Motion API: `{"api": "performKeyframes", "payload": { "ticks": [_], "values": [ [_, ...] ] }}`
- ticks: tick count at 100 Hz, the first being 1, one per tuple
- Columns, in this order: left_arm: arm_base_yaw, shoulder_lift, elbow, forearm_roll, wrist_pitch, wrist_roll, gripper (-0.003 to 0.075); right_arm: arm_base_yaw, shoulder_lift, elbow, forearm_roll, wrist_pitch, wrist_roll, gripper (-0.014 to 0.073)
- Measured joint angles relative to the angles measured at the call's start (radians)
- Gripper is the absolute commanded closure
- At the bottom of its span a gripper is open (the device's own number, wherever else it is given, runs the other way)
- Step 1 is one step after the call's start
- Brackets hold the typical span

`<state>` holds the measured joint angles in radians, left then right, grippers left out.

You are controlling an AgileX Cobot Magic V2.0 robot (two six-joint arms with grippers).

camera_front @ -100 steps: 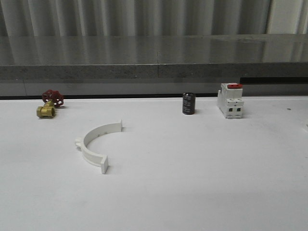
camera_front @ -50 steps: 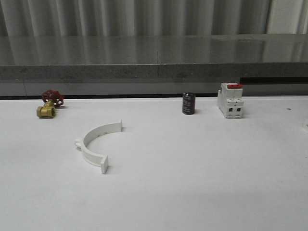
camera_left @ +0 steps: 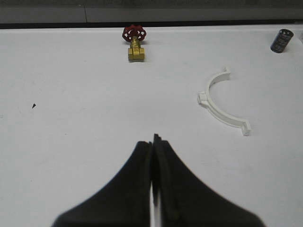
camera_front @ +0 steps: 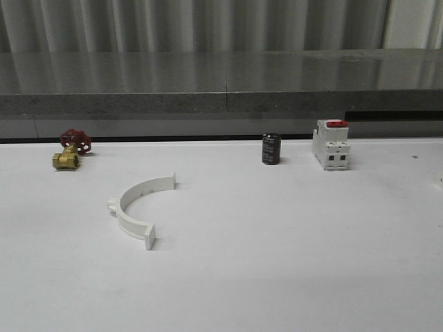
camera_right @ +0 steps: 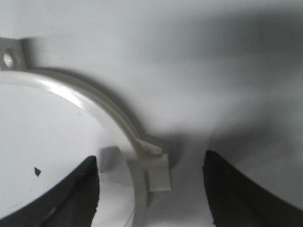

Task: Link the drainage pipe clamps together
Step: 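Grasp the second clamp half at its end with the right gripper and lift, then carry the held clamp half toward the placed half and lower it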

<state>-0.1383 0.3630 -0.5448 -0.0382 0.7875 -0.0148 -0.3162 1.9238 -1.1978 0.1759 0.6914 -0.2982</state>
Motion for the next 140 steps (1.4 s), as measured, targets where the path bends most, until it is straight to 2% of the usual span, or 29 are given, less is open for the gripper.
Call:
{"api": "performKeyframes", "payload": {
  "ticks": [20,27,55,86,109,128,140],
  "values": [
    [0.000,0.000,0.000,0.000,0.000,0.000,0.0741,-0.002,0.002,0.000,0.002,-0.010,0.000,0.0307],
    [0.000,0.000,0.000,0.000,0.000,0.000,0.0741,-0.002,0.002,0.000,0.002,-0.010,0.000,0.0342],
    [0.000,0.000,0.000,0.000,0.000,0.000,0.0741,-0.002,0.002,0.000,0.020,-0.003,0.000,0.0428],
    [0.000,0.000,0.000,0.000,0.000,0.000,0.0741,0.032,-0.113,0.000,0.068,0.046,0.084,0.0428],
    [0.000,0.000,0.000,0.000,0.000,0.000,0.0741,0.235,-0.268,0.000,0.068,0.108,0.226,0.0428],
    [0.000,-0.001,0.000,0.000,0.000,0.000,0.0741,0.466,-0.284,0.002,0.063,0.077,0.435,0.0428],
    [0.000,-0.004,0.000,0.000,0.000,0.000,0.0741,0.612,-0.260,0.004,0.004,0.029,0.602,0.0430]
  ]
}}
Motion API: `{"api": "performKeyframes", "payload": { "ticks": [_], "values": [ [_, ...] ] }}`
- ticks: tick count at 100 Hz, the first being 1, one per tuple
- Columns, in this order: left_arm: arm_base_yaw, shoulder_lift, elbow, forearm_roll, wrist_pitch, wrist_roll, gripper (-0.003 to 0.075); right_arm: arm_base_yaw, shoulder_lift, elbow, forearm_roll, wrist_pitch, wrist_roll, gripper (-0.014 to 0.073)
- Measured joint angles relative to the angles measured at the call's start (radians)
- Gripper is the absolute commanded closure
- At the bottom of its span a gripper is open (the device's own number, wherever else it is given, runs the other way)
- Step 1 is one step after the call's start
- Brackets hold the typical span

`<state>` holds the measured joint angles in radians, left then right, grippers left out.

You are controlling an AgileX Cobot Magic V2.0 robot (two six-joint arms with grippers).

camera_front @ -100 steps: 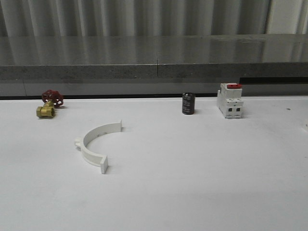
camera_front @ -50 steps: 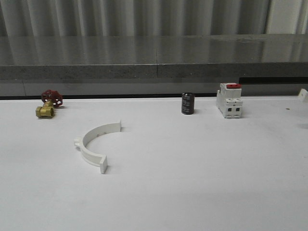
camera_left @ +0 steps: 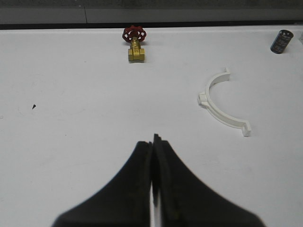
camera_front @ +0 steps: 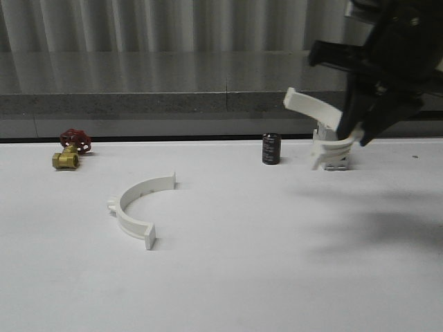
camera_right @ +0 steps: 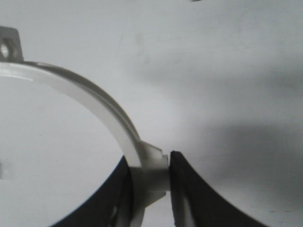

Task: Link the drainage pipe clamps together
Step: 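Carry the held clamp half toward the placed half and lower it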

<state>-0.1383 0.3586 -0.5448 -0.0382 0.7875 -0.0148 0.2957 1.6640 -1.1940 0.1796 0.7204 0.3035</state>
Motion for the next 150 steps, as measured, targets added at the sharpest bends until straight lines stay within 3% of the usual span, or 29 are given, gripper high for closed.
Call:
{"api": "performKeyframes", "payload": {
  "ticks": [21,35,84,150],
  "values": [
    [0.000,0.000,0.000,0.000,0.000,0.000,0.0741,0.182,0.097,-0.008,-0.171,-0.053,0.318,0.0430],
    [0.000,0.000,0.000,0.000,0.000,0.000,0.0741,0.252,0.185,-0.074,-0.257,-0.032,0.435,0.0431],
    [0.000,0.000,0.000,0.000,0.000,0.000,0.0741,0.344,0.400,-0.364,-0.290,0.073,0.472,0.0431],
    [0.000,0.000,0.000,0.000,0.000,0.000,0.0741,0.350,0.467,-0.384,-0.293,0.070,0.522,0.0431]
  ]
}}
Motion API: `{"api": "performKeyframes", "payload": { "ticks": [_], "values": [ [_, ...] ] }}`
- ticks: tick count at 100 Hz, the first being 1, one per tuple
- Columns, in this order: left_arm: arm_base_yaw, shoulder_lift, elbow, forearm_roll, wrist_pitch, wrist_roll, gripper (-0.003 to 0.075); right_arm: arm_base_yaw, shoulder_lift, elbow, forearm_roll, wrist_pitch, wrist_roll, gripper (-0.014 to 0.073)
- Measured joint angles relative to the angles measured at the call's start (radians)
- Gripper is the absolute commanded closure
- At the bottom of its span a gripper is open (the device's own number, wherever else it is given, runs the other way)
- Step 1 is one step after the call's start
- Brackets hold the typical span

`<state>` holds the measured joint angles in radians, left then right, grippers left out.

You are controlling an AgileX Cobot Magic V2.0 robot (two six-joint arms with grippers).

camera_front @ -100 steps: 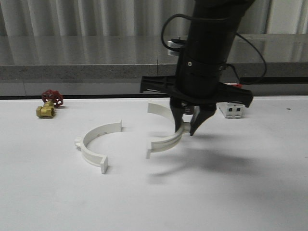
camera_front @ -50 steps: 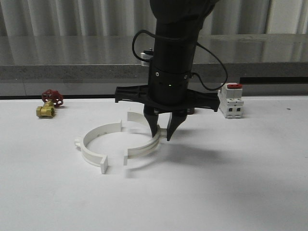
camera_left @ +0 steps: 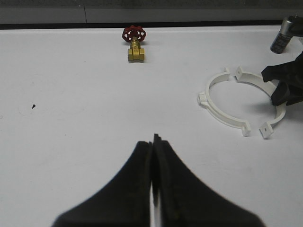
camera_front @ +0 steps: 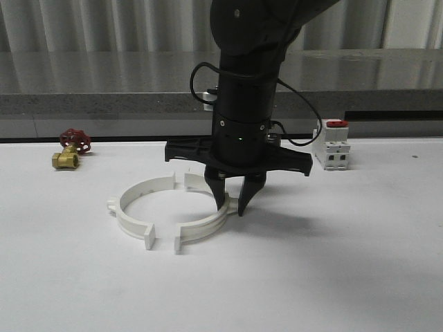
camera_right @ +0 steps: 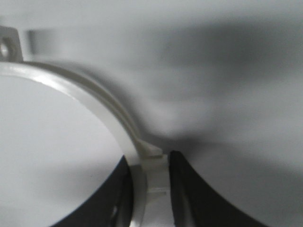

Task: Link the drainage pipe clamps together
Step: 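Carry the held clamp half toward the placed half and lower it, then press the held half against the placed half, aligning their tabs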

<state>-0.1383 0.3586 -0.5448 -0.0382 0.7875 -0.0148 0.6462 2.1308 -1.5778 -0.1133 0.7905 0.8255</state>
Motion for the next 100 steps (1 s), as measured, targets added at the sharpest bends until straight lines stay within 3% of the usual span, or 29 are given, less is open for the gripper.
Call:
{"api": "performKeyframes", "payload": {
  "ticks": [100],
  "values": [
    [0.000,0.000,0.000,0.000,0.000,0.000,0.0741,0.002,0.000,0.000,0.049,-0.050,0.004,0.0431]
  ]
}}
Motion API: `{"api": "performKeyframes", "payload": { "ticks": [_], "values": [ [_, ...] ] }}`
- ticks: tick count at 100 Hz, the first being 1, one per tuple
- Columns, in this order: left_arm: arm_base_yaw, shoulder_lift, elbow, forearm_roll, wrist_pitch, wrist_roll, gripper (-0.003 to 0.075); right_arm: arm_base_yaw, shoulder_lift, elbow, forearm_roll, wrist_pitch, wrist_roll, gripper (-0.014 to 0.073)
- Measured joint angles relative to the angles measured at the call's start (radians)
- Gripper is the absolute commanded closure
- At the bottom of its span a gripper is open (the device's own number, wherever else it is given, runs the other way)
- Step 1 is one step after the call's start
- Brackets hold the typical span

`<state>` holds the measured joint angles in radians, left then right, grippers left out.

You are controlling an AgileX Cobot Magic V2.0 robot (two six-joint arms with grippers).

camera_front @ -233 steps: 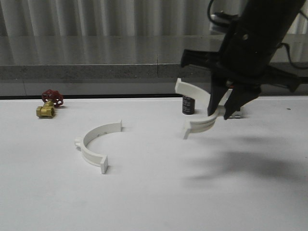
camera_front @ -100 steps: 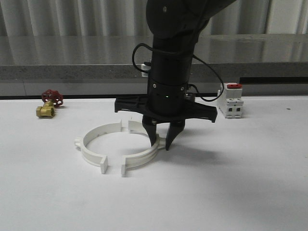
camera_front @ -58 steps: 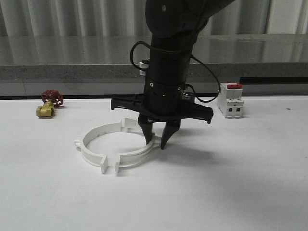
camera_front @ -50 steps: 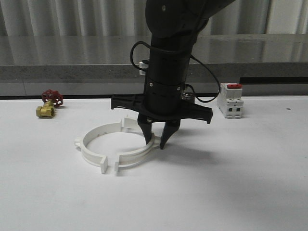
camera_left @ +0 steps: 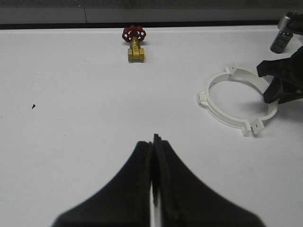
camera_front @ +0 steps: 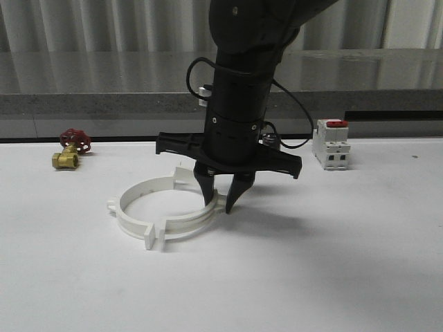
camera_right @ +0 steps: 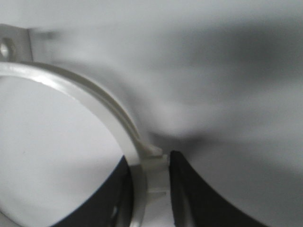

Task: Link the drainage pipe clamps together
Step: 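Press the held half against the placed half, aligning their tabs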

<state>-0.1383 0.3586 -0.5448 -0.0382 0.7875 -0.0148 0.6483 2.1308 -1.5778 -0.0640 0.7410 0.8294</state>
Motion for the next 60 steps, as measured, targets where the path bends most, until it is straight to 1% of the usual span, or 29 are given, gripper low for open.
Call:
{"api": "performKeyframes", "payload": {
  "ticks": [60],
  "values": [
    [0.000,0.000,0.000,0.000,0.000,0.000,0.0741,0.000,0.000,0.000,0.016,-0.006,0.001,0.0431]
  ]
}}
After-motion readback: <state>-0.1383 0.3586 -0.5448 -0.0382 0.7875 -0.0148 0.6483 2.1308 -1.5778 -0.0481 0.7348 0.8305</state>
